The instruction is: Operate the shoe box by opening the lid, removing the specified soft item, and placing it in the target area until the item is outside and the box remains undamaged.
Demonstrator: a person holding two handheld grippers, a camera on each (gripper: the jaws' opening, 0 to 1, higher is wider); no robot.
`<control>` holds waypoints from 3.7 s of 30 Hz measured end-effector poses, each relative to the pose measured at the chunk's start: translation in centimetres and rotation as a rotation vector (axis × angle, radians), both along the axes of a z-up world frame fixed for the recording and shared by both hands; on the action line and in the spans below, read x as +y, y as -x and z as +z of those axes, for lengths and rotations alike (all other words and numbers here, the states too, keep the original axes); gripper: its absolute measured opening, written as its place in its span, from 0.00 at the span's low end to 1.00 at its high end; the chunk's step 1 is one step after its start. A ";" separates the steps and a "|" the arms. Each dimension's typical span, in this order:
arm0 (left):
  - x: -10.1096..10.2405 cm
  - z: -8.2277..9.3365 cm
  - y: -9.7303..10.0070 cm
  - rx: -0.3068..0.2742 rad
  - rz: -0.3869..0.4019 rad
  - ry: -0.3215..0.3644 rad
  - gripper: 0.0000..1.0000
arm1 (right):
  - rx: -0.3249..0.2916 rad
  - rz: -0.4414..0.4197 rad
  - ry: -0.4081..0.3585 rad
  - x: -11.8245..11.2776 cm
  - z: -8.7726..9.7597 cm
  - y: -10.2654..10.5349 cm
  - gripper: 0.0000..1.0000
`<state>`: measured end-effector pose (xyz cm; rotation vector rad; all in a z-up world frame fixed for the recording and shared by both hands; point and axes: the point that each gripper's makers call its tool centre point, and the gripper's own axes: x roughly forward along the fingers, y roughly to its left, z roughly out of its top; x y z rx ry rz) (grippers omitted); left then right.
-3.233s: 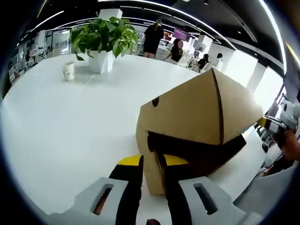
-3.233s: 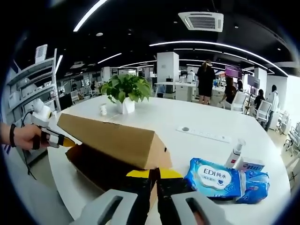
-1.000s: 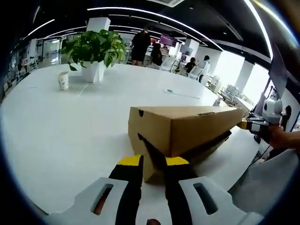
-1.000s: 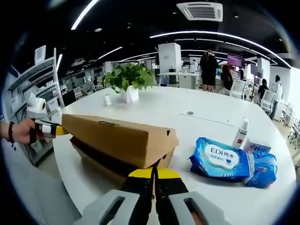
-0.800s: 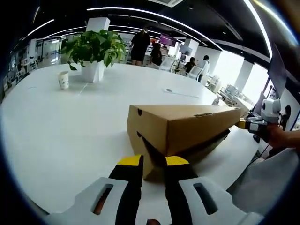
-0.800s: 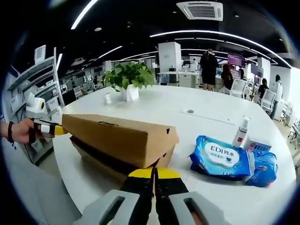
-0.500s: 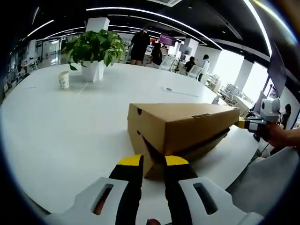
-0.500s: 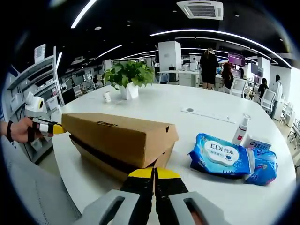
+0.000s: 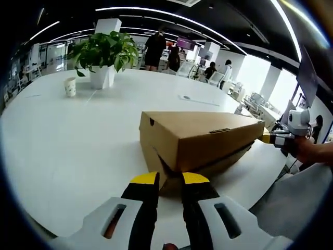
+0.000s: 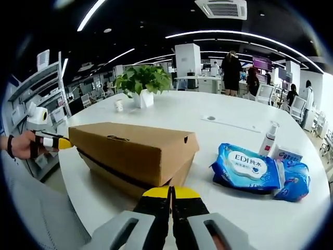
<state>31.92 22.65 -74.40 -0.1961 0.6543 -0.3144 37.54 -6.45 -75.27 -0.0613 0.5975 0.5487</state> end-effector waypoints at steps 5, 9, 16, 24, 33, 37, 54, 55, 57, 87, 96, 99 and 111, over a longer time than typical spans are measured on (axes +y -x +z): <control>0.0 -0.2 0.1 0.004 0.003 0.006 0.15 | 0.006 -0.002 0.000 0.0 -0.3 0.1 0.00; 0.1 -0.4 0.2 0.007 0.000 0.004 0.15 | 0.012 -0.002 0.001 0.0 -0.6 0.1 0.00; 0.2 -0.7 0.4 0.013 -0.005 -0.009 0.14 | 0.021 -0.001 0.008 0.0 -1.0 0.3 0.00; -0.1 -1.1 0.4 0.023 -0.014 -0.007 0.15 | 0.032 0.000 0.011 0.0 -1.4 0.4 0.00; 0.0 -1.4 0.4 0.028 -0.017 -0.010 0.15 | 0.041 0.002 0.012 0.0 -1.7 0.5 0.00; 0.0 -1.4 0.6 0.031 -0.019 -0.013 0.15 | 0.045 0.004 0.014 -0.1 -2.0 0.6 0.00; 0.2 -1.0 0.9 0.025 -0.009 -0.004 0.16 | 0.036 -0.014 0.007 -1.1 -1.2 0.2 0.00; 0.2 -0.8 0.9 0.022 -0.008 -0.004 0.16 | 0.034 -0.017 0.005 -1.2 -1.1 0.1 0.00; 0.3 -0.6 0.8 0.019 -0.002 0.004 0.16 | 0.027 -0.024 0.003 -1.4 -0.8 -0.1 0.00; -0.5 -0.6 -1.4 0.036 0.018 0.094 0.23 | 0.142 -0.055 -0.225 1.2 -0.3 -0.6 0.24; -0.9 -1.7 -1.2 0.075 0.008 0.093 0.22 | 0.188 -0.058 -0.254 1.8 -1.5 -0.1 0.18; -0.9 -1.7 -1.4 0.076 0.007 0.090 0.23 | 0.187 -0.055 -0.259 1.8 -1.4 -0.1 0.18; -1.3 -1.7 -5.1 0.080 0.005 0.077 0.24 | 0.189 -0.113 -0.283 1.7 -1.3 -2.4 0.19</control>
